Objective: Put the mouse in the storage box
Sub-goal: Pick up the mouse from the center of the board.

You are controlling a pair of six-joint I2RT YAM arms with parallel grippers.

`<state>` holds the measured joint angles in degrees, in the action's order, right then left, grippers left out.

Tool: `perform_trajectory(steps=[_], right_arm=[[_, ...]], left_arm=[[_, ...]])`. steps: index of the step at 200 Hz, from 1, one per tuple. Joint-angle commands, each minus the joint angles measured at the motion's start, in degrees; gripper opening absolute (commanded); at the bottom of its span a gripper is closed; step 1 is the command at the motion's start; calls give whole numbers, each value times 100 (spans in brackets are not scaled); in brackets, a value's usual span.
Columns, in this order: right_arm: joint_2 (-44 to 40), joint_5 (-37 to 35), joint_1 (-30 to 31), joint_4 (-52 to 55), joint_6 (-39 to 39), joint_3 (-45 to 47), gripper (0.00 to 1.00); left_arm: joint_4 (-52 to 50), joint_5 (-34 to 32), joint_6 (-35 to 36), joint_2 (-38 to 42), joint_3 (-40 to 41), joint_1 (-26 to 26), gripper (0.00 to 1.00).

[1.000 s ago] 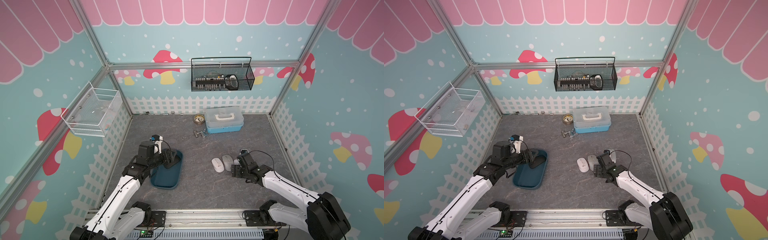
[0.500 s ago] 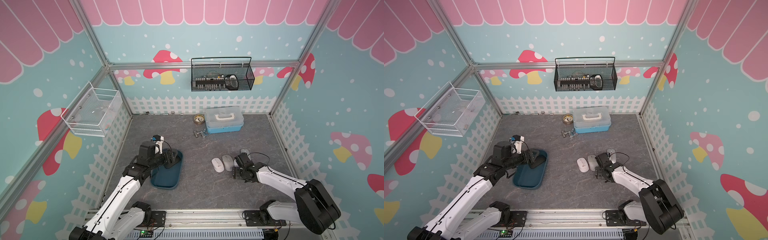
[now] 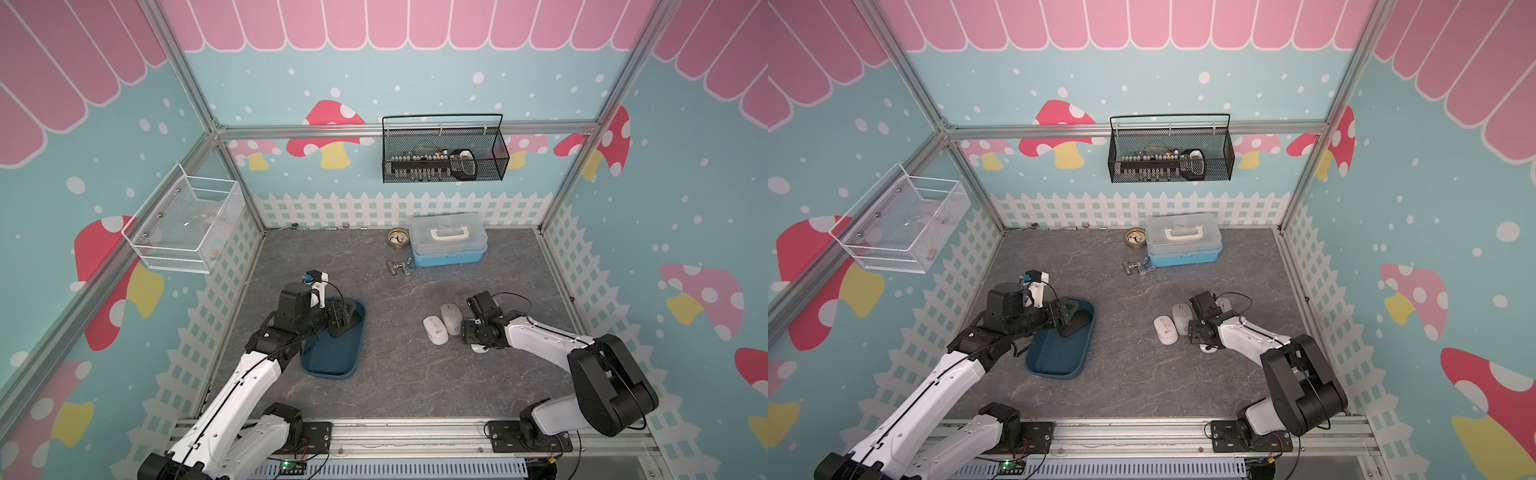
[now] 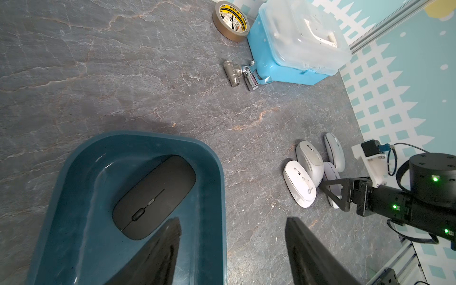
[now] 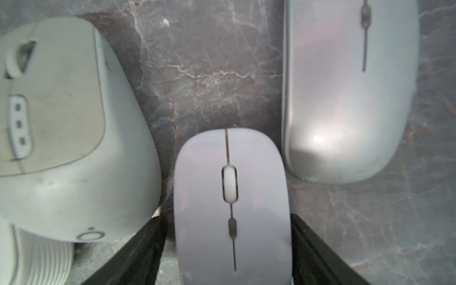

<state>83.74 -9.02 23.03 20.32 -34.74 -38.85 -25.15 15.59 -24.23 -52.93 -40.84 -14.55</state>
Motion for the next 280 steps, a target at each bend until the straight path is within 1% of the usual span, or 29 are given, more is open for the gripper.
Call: perform_trajectory(steps=[1, 27, 48, 72, 100, 124, 138, 147, 156, 165, 172, 184, 194, 199, 205, 221, 233, 246, 271, 280], right_arm=[[319, 93, -88, 240, 331, 62, 74], [294, 63, -114, 217, 328, 131, 68], [211, 68, -123, 175, 348, 185, 60], [87, 83, -122, 157, 449, 183, 53], [-199, 116, -124, 218, 478, 128, 51], [-773, 372, -124, 104, 577, 99, 49], [-1313, 765, -123, -238, 938, 212, 38], [-1688, 891, -127, -433, 1084, 312, 34], [-2066, 1035, -123, -664, 1248, 424, 32], [-2405, 1258, -115, -913, 1384, 556, 30], [-2640, 1459, -114, -1057, 1428, 646, 29], [-2954, 1928, -106, -1397, 1510, 788, 25], [-3179, 2384, -73, -1724, 1523, 931, 23], [-3284, 2594, -46, -1900, 1510, 1003, 20], [-3402, 2817, 4, -2084, 1493, 1100, 19], [-3683, 3224, 214, -2642, 1492, 1359, 19], [-3864, 3240, 478, -2965, 1594, 1511, 20], [-3999, 3206, 822, -3161, 1888, 1617, 21], [-4008, 3059, 1504, -3228, 2474, 1635, 21], [-3970, 3063, 1649, -3275, 2596, 1640, 21]], left_arm=[[36, -66, -19, 30, 6, -31, 71], [35, -83, -21, 25, 6, -42, 71], [34, -94, -21, 27, 6, -45, 71], [32, -72, -29, 10, -2, -53, 71], [36, -31, -35, 83, -3, -96, 71], [59, 142, -10, 77, -20, -171, 71], [48, 392, -32, 86, -66, -233, 71], [-51, 609, -155, 143, -150, -317, 70], [-10, 1181, -428, 247, -167, -293, 70], [267, 1909, -736, 386, -57, -277, 70], [492, 2338, -1004, 483, 36, -277, 70], [665, 2724, -1321, 608, 76, -278, 70], [717, 2970, -1403, 664, 60, -277, 70], [729, 3084, -1409, 676, 46, -277, 70], [729, 3202, -1409, 670, 33, -277, 70], [731, 3477, -1391, 582, 31, -294, 70], [730, 3599, -1400, 478, 48, -328, 70], [737, 3661, -1409, 353, 7, -429, 70], [731, 3502, -1387, 106, -243, -904, 71], [730, 3412, -1383, 8, -361, -1281, 72]])
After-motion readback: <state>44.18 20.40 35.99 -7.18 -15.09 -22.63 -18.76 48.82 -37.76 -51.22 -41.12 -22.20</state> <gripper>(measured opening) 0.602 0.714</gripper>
